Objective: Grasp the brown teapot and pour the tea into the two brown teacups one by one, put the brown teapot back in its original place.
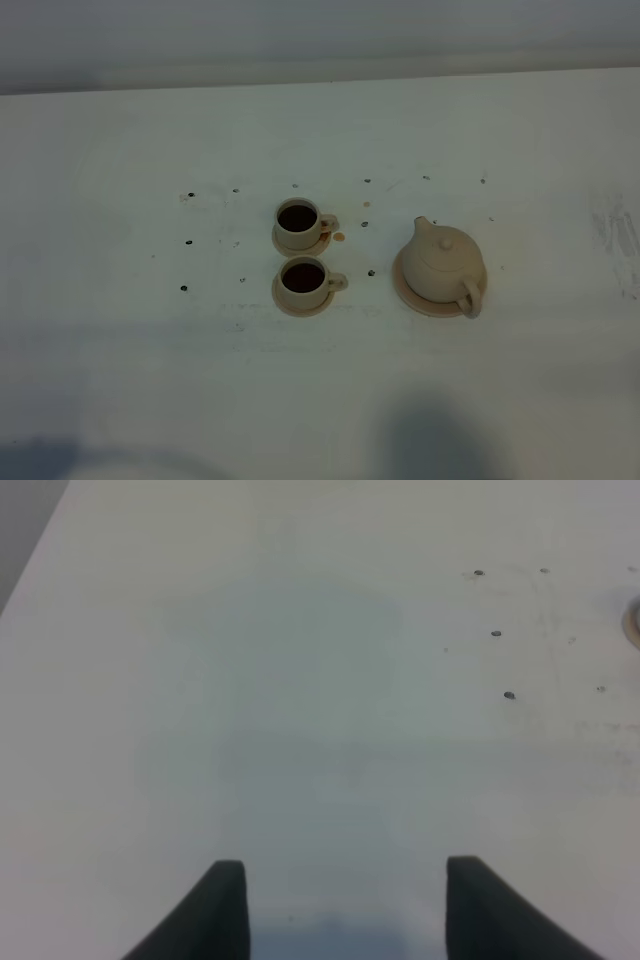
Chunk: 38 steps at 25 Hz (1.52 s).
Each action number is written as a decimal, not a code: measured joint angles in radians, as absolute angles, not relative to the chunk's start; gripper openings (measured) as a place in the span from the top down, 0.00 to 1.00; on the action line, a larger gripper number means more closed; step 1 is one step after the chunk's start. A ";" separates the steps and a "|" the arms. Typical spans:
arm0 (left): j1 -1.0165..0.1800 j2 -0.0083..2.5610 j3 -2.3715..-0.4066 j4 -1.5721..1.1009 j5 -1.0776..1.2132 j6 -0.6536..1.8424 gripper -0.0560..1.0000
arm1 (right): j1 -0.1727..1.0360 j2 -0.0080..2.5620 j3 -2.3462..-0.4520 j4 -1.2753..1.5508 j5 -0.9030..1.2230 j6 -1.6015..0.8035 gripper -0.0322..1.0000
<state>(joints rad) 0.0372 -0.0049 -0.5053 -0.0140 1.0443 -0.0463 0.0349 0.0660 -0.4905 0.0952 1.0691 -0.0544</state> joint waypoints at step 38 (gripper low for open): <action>0.037 -0.005 -0.505 -0.014 1.044 -0.046 0.52 | 0.015 -0.006 -0.489 0.096 1.069 -0.054 0.77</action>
